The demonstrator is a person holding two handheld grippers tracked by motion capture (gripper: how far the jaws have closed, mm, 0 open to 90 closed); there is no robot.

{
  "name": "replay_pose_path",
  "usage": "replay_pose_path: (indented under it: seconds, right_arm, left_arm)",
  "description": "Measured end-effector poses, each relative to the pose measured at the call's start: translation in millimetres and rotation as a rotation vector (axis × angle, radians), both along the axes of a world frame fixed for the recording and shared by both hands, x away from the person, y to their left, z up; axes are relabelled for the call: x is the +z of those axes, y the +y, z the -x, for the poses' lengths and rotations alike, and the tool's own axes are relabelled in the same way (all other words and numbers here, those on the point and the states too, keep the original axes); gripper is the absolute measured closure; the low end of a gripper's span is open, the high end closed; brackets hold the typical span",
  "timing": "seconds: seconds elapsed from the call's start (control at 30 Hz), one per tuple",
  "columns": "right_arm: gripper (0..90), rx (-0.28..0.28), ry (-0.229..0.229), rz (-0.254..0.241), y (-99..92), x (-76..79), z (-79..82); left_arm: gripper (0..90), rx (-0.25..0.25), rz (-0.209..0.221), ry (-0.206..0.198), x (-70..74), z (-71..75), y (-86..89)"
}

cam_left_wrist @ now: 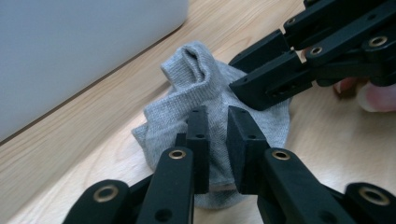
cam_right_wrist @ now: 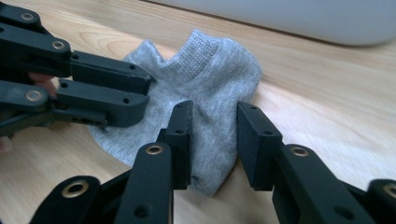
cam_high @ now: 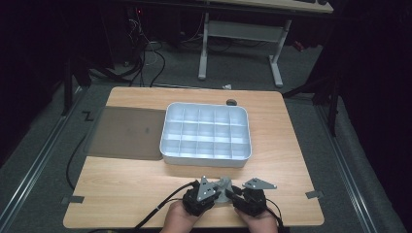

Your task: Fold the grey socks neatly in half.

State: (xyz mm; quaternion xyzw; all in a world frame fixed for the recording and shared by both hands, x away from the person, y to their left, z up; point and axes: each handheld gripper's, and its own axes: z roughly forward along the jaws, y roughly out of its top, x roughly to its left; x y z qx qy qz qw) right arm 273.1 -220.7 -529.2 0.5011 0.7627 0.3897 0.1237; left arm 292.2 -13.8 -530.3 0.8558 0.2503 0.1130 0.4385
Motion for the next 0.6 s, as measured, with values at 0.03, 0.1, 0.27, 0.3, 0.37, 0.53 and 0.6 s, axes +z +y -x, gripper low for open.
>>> replay_pose_path:
  seconds: [0.03, 0.1, 0.27, 0.3, 0.37, 0.53, 0.6]
  right_arm:
    - [68.7, 0.004, 0.000, 0.004, 2.1, 0.3, -1.8]
    - [67.9, 0.015, -0.004, 0.013, 6.6, 0.5, -6.5]
    - [61.2, -0.036, -0.019, -0.024, 1.1, 7.6, 2.9]
    - [60.3, -0.034, -0.007, -0.025, 0.1, 6.4, 5.2]
    - [58.7, -0.038, 0.011, -0.029, -0.9, 2.7, 6.6]
    - [57.6, -0.032, 0.025, -0.037, 1.2, -0.3, 2.8]
    - [61.6, -0.021, 0.032, -0.040, 2.1, -0.3, 1.8]
  left_arm:
    - [80.4, 0.007, -0.007, 0.000, 0.3, -1.7, 1.5]
    - [81.9, 0.013, -0.017, -0.009, -0.2, -3.9, 3.4]
    - [84.7, 0.017, -0.007, -0.002, -1.5, -4.9, 4.9]
    - [85.1, 0.018, -0.002, 0.000, -1.8, -5.2, 5.1]
    - [85.3, 0.020, 0.005, 0.008, -2.0, -5.5, 5.6]
    - [85.4, 0.023, 0.005, 0.010, -1.9, -5.7, 6.1]
    - [85.5, 0.026, 0.006, 0.009, -2.0, -5.7, 6.0]
